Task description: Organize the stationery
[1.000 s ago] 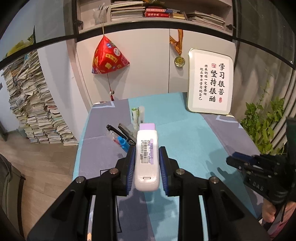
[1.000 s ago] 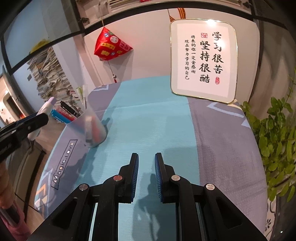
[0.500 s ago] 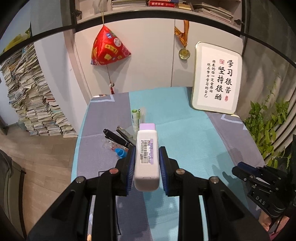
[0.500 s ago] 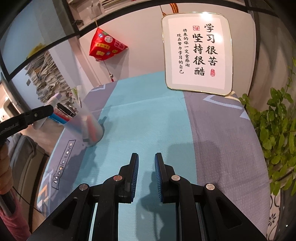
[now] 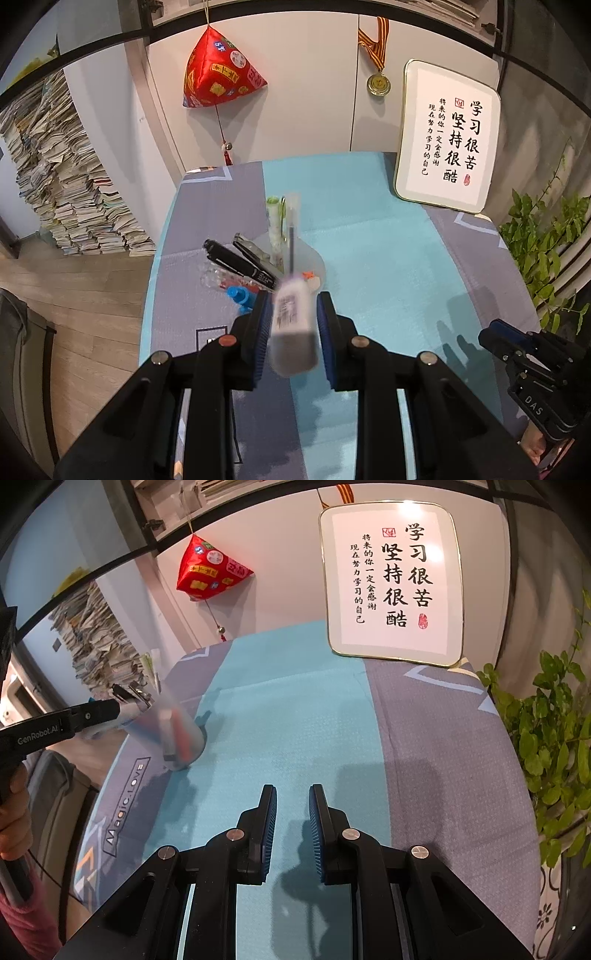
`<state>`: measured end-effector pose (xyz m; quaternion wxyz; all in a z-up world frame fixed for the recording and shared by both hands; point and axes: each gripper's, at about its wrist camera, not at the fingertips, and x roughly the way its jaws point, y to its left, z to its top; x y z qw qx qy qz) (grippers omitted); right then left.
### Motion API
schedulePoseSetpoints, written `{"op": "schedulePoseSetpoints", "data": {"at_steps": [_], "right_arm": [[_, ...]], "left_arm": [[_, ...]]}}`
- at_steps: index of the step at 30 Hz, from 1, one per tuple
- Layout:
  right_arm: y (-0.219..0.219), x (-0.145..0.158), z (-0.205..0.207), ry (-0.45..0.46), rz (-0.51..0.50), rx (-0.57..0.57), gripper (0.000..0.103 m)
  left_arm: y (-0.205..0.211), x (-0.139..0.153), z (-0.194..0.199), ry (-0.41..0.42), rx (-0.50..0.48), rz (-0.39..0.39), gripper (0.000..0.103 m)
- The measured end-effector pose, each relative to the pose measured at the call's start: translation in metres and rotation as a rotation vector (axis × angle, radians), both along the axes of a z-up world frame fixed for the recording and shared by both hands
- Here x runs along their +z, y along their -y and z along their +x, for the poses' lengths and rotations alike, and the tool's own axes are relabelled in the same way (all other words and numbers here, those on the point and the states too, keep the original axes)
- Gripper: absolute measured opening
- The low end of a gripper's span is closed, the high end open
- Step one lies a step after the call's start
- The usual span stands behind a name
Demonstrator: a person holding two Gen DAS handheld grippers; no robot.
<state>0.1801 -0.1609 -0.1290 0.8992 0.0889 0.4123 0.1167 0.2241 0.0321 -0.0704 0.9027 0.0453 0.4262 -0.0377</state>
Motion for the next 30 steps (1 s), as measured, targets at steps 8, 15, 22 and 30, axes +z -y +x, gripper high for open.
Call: {"op": "schedulePoseSetpoints", "data": {"at_steps": [8, 15, 22, 30], "right_arm": [[-0.001, -0.001, -0.001, -0.003, 0.003, 0.001, 0.017], [0.0, -0.001, 0.0, -0.001, -0.006, 0.007, 0.017], [-0.009, -0.007, 0.003, -0.033, -0.028, 0.022, 0.017], [-0.011, -0.007, 0.004, -0.036, -0.051, 0.011, 0.017]], "left_arm": [[-0.003, 0.006, -0.005, 0.054, 0.023, 0.015, 0.024], [-0.012, -0.018, -0.043, 0.084, 0.037, -0.02, 0.025], [-0.017, -0.065, -0.042, 0.01, 0.037, 0.009, 0.033], [-0.042, -0.083, -0.044, -0.085, 0.113, 0.01, 0.038]]}}
